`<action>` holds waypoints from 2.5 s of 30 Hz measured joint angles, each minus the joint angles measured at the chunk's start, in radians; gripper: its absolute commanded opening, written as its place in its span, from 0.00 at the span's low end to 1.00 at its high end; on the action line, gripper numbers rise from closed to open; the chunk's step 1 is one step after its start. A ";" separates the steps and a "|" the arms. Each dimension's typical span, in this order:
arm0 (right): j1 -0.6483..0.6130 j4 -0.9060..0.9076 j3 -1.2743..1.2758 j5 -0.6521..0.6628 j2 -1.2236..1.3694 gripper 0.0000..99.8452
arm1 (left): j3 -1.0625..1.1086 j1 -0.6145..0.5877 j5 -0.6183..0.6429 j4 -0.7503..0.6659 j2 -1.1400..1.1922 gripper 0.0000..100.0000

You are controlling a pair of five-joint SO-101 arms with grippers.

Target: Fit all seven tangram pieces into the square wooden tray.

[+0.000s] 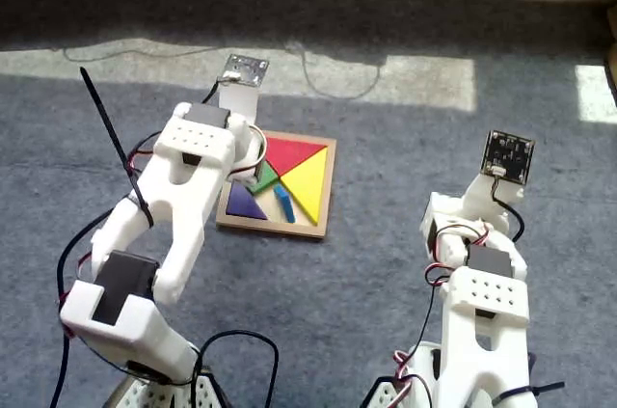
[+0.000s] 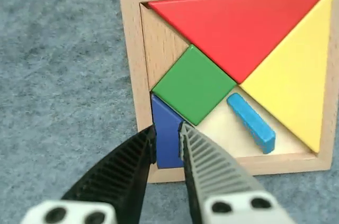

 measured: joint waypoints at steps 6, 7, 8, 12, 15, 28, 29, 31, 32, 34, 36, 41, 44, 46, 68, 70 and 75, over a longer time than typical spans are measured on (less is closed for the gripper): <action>0.000 0.000 0.000 0.000 0.000 0.01 | -0.012 -0.017 0.000 0.000 0.002 0.09; 0.000 0.000 0.000 0.000 0.000 0.01 | -0.012 -0.017 0.000 0.000 0.002 0.09; 0.000 0.000 0.000 0.000 0.000 0.01 | -0.012 -0.014 -0.002 0.000 0.002 0.09; 0.002 0.000 0.000 0.000 0.000 0.01 | -0.012 0.017 -0.002 0.040 0.002 0.09; 0.000 0.000 0.000 0.000 0.000 0.01 | -0.012 0.078 -0.002 0.064 0.002 0.09; -0.002 0.000 0.000 0.003 0.000 0.01 | -0.006 0.252 -0.002 0.057 0.017 0.09; -0.011 0.000 0.000 0.012 0.000 0.01 | 0.006 0.252 -0.002 0.040 0.017 0.09; -0.028 0.000 0.000 0.025 0.000 0.01 | 0.034 0.247 -0.002 0.003 0.017 0.09; -0.028 0.000 0.000 0.028 0.000 0.01 | 0.041 0.247 -0.002 -0.011 0.017 0.09; -0.025 0.000 0.000 0.029 0.000 0.01 | 0.043 0.252 -0.002 -0.032 0.017 0.09; -0.029 0.000 0.000 0.029 0.000 0.01 | 0.043 0.255 -0.002 -0.051 0.017 0.09; -0.029 0.000 0.000 0.029 0.000 0.01 | 0.044 0.249 -0.002 -0.107 0.017 0.09; -0.031 0.000 0.000 0.029 0.000 0.01 | 0.054 0.252 -0.002 -0.129 0.017 0.09; -0.031 0.000 0.000 0.029 0.000 0.01 | 0.055 0.253 -0.002 -0.132 0.017 0.09; -0.031 0.000 0.000 0.038 0.000 0.01 | 0.207 0.216 -0.002 -0.032 -0.218 0.09; -0.031 0.000 0.000 0.038 0.000 0.01 | 0.236 0.201 -0.002 -0.071 -0.213 0.09; -0.031 0.000 0.000 0.038 0.000 0.01 | 0.252 0.187 -0.002 -0.180 -0.135 0.09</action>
